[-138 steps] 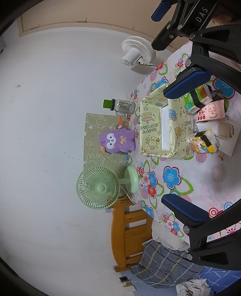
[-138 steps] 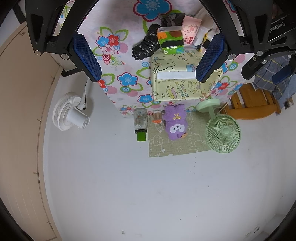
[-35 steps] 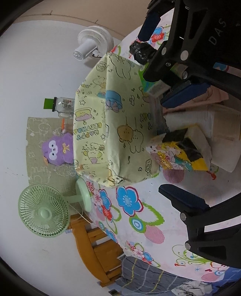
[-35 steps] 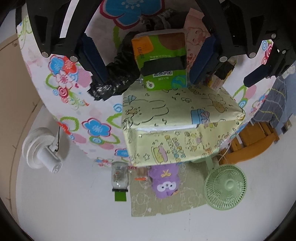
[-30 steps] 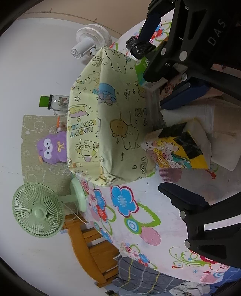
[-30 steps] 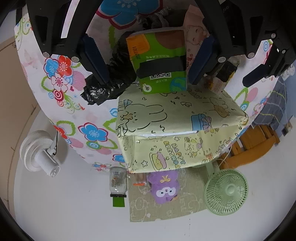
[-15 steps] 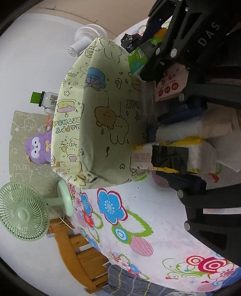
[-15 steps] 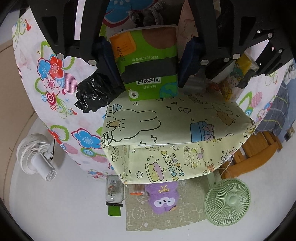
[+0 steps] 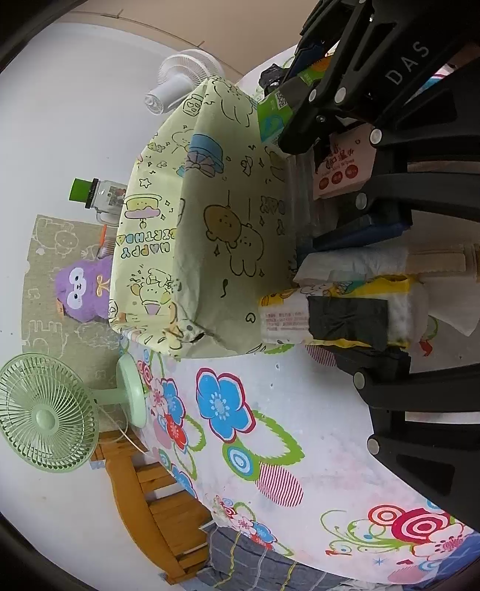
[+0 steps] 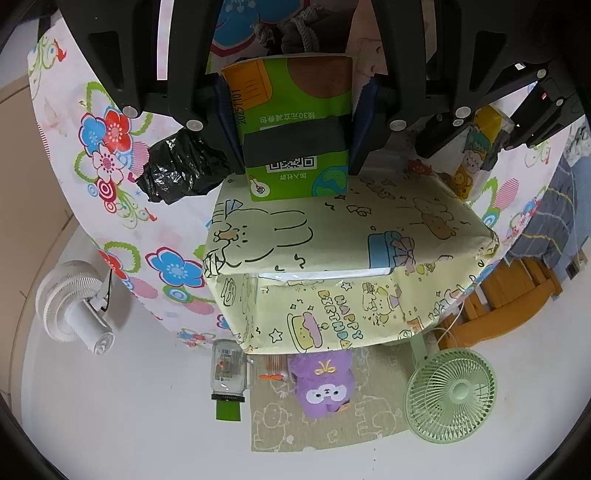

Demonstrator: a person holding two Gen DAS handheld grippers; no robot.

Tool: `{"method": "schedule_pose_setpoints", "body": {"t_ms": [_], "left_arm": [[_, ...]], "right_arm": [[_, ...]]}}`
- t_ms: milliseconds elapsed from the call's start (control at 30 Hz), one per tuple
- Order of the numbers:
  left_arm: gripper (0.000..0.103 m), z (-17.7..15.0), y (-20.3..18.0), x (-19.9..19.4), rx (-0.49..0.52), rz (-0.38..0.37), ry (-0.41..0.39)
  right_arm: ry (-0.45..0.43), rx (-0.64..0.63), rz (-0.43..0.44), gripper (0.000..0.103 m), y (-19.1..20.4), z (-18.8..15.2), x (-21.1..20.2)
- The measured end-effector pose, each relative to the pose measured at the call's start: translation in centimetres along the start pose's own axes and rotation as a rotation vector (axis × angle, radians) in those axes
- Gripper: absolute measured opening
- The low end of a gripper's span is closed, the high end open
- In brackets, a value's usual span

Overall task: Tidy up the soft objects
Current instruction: 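Lift both held items and carry them over the fabric box rim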

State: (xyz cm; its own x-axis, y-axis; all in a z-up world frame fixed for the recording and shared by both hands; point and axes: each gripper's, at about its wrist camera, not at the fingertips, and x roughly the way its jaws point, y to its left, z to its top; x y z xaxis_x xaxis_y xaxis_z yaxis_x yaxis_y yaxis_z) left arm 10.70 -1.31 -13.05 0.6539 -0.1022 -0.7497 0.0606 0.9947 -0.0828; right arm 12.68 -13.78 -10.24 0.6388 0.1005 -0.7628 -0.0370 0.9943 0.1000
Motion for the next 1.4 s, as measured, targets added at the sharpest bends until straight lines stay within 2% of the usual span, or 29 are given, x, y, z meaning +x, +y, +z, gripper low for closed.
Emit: {"method": "schedule_pose_setpoints", "body": {"t_ms": [133,467,533,700,833,1400], "left_arm": [[0.049,0.2,0.1,-0.3,-0.003,0.003,-0.008],[0.049,0.7,1.2,-1.0,-0.032,0.004,-0.023],[0.037,0.7,1.5,-1.1,-0.048,0.006,-0.036],[0.029,1.1,2.3,-1.2,-0.090,-0.037,-0.040],[0.021,1.2,2.0,-1.2,-0.072,-0.031,-0.032],[0.017,1.0,0.6,-2.2,-0.010,-0.006,-0.037]], "right_arm": [[-0.011,0.002,0.004,0.056,0.0,0.2,-0.4],[-0.030,-0.017,0.008,0.056,1.1,1.0,-0.9],[-0.032,-0.020,0.013,0.056,1.4,1.1,-0.9],[-0.018,-0.045,0.006,0.056,2.3,1.2,-0.4],[-0.020,-0.047,0.006,0.056,2.5,1.4,-0.5],[-0.049,-0.028,0.005,0.056,2.1,1.4,-2.3]]}}
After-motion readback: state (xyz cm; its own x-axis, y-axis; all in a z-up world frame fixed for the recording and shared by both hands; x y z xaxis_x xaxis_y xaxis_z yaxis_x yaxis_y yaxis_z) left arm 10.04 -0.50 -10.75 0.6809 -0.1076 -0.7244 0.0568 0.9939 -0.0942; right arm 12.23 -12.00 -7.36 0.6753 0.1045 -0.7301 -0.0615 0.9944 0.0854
